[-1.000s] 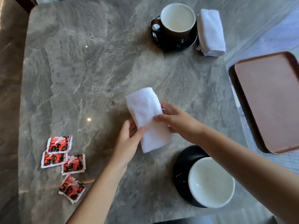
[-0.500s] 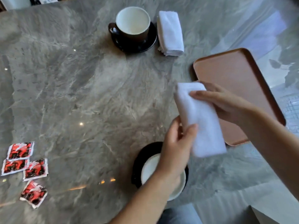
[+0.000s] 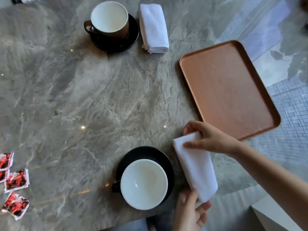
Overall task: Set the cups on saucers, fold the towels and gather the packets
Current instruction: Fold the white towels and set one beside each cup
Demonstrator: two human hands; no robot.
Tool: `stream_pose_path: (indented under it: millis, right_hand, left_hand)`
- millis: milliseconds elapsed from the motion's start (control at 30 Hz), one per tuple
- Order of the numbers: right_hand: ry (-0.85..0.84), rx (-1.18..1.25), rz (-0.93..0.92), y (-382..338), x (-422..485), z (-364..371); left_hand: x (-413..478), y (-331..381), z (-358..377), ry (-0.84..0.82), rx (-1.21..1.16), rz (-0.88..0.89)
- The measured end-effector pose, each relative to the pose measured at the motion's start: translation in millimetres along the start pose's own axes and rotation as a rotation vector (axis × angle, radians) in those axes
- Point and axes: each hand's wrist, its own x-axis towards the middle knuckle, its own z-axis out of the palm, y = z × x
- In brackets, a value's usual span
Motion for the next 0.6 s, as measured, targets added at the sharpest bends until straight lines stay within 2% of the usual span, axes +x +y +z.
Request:
stream_pose_path:
  millis: [133,267,433,600]
  right_hand:
    - [0.065,-0.225,-0.053,1,-1,2]
    - [0.132,-0.507,-0.146,-1,-1,7]
    - [0.115,-0.488,-0.138,-2,0,4]
    - [0.1,-0.49,-0.169,-3,3,15]
  left_hand:
    - [3,2,-6,0.044,-0.047,-0.012]
    - [10,-1,-6,0.007,-0.042,0.073]
    - [22,-5,-6,0.078,-0.097,0.098]
    - [20,-3,-17,0.07,-0.144,0.097]
